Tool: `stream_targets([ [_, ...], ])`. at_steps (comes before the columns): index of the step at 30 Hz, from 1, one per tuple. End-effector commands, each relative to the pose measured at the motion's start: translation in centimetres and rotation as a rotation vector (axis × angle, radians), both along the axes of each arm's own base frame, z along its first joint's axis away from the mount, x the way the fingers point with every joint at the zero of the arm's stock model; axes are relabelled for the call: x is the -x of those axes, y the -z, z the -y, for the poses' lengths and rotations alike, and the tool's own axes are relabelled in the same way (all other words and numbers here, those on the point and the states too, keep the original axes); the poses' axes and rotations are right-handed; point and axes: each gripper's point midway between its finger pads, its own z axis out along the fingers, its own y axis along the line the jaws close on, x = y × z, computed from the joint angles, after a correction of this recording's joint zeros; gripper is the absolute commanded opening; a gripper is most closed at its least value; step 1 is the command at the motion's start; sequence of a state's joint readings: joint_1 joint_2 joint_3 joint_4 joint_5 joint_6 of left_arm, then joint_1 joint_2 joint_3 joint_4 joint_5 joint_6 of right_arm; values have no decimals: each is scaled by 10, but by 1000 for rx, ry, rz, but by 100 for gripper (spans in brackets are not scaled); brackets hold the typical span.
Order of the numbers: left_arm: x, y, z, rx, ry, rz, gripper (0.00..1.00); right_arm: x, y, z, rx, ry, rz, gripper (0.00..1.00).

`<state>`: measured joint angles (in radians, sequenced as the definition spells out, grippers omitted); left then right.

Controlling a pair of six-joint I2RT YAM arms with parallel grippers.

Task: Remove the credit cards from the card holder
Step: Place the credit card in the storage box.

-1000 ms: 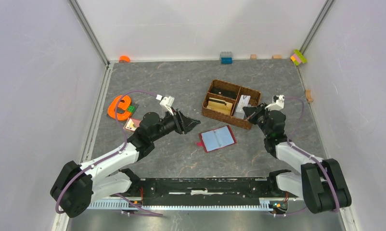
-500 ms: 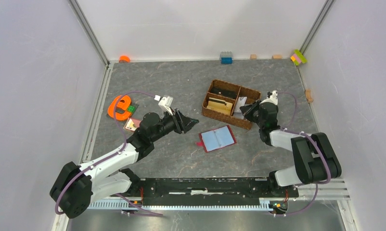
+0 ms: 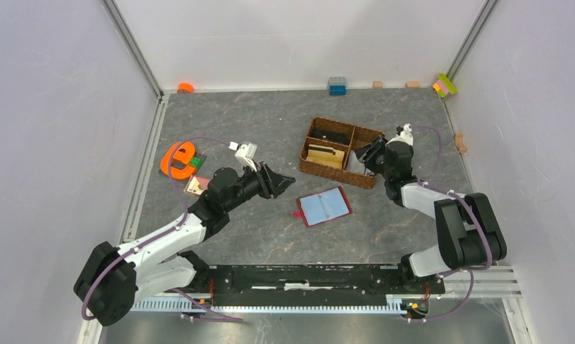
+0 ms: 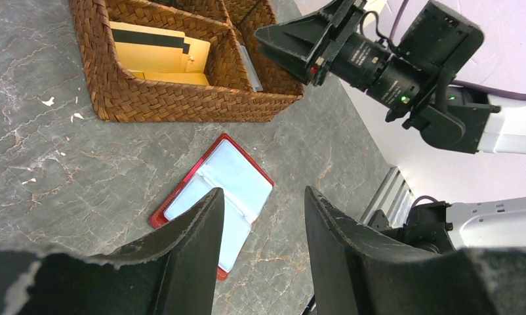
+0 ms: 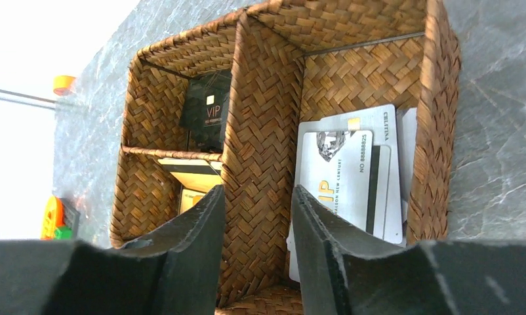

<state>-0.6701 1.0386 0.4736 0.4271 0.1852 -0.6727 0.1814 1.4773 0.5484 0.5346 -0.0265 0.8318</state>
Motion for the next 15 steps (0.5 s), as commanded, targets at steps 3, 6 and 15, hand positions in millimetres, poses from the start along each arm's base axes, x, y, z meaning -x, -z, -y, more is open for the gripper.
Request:
stream_targets([
  [3, -4, -6, -6, -25, -31, 53, 55, -5, -55, -3, 242, -41, 104, 65],
  [6, -8, -4, -11, -45, -61, 57, 55, 4, -62, -10, 337, -41, 156, 79],
  [15, -21, 6, -24, -147, -134, 93, 57, 34, -69, -27, 351, -111, 316, 98],
])
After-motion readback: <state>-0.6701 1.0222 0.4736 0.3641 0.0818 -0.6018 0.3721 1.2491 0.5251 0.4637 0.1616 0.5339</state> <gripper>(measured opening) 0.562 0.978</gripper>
